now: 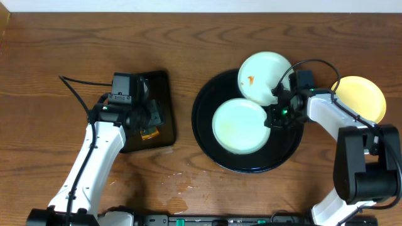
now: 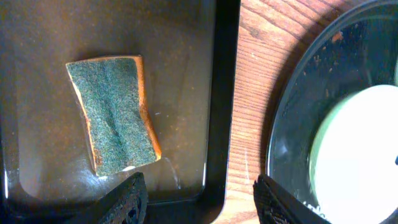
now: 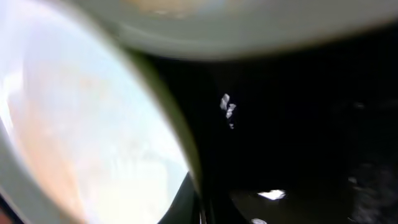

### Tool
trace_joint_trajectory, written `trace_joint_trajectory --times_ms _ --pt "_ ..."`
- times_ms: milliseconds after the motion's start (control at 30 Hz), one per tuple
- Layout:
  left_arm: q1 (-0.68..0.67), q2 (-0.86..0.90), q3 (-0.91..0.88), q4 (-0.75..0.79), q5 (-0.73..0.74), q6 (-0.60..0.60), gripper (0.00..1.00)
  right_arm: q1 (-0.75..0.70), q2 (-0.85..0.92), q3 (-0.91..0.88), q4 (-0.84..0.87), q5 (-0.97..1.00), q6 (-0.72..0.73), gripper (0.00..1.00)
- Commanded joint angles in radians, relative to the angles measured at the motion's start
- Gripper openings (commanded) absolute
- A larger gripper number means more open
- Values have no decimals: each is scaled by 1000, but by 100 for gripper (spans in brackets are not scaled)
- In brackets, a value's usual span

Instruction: Clean dirty plates on tray and stack at the side

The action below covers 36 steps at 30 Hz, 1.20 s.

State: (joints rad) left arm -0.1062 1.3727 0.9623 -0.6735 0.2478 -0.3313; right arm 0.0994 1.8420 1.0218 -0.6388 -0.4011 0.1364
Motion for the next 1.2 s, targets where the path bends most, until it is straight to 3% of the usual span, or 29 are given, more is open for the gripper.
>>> trace_joint_trajectory --times_ms 0,300,600,867,1000,1067,1167 --pt "4 -6 9 -3 -13 21 57 4 39 -21 -3 29 -3 1" --pt "4 -6 9 -3 -13 21 57 24 -163 -21 -10 119 -3 1" --pt "4 -6 9 -3 -13 21 57 203 -442 -21 -16 488 2 1" --pt "4 -6 9 -3 -13 21 57 455 -488 -21 -14 834 17 1" --pt "4 -6 9 -8 -13 21 57 433 -478 -21 -39 777 102 1" --pt "4 -6 9 -11 -13 21 57 366 -455 -21 -49 666 102 8" --pt "4 -6 9 -10 -13 21 57 227 -389 -21 -58 472 82 32"
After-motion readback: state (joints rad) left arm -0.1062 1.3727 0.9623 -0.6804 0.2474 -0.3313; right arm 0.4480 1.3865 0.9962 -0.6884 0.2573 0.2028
